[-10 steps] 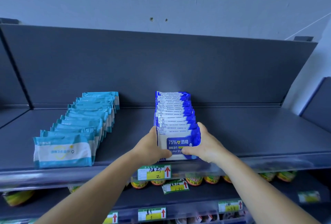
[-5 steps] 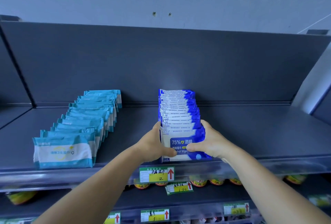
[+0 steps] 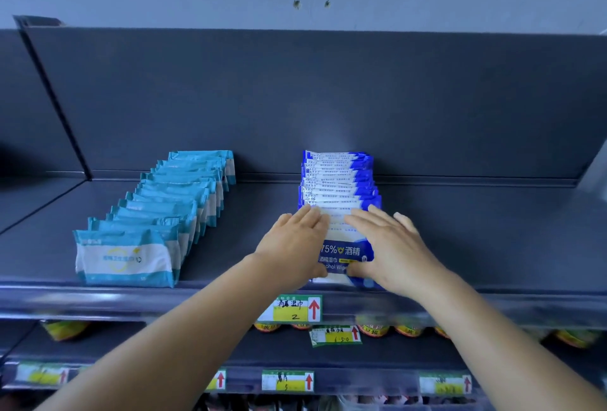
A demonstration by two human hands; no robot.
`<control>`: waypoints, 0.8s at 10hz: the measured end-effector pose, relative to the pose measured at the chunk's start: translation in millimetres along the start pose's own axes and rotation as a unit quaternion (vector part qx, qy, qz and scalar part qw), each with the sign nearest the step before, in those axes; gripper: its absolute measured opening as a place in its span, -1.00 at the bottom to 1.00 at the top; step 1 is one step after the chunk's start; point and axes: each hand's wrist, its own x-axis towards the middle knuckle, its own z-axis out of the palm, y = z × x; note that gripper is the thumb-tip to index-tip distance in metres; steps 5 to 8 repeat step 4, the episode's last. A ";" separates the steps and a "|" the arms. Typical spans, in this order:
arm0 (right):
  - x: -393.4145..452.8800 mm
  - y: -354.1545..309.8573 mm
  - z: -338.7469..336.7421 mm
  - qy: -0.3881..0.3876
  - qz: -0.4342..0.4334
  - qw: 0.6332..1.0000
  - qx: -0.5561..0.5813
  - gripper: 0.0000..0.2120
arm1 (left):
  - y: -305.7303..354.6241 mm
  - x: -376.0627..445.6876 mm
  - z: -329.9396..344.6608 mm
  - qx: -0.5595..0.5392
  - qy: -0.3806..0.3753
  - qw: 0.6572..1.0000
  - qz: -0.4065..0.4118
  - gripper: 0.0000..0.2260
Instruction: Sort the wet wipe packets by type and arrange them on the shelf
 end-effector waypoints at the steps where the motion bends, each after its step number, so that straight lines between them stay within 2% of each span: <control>1: 3.3 0.4 0.8 0.000 -0.002 1.000 -0.001 -0.20 | 1.2 1.6 0.6 0.020 0.002 1.000 -0.004 -0.28; 3: 1.0 -5.4 -4.2 -0.023 0.002 0.999 -0.027 -0.19 | 3.3 -1.8 -1.1 0.057 0.008 0.998 -0.006 -0.26; 8: -1.3 -10.5 -11.1 -0.027 0.011 0.998 -0.050 -0.16 | -1.0 -7.5 -3.9 0.051 0.015 0.998 -0.014 -0.24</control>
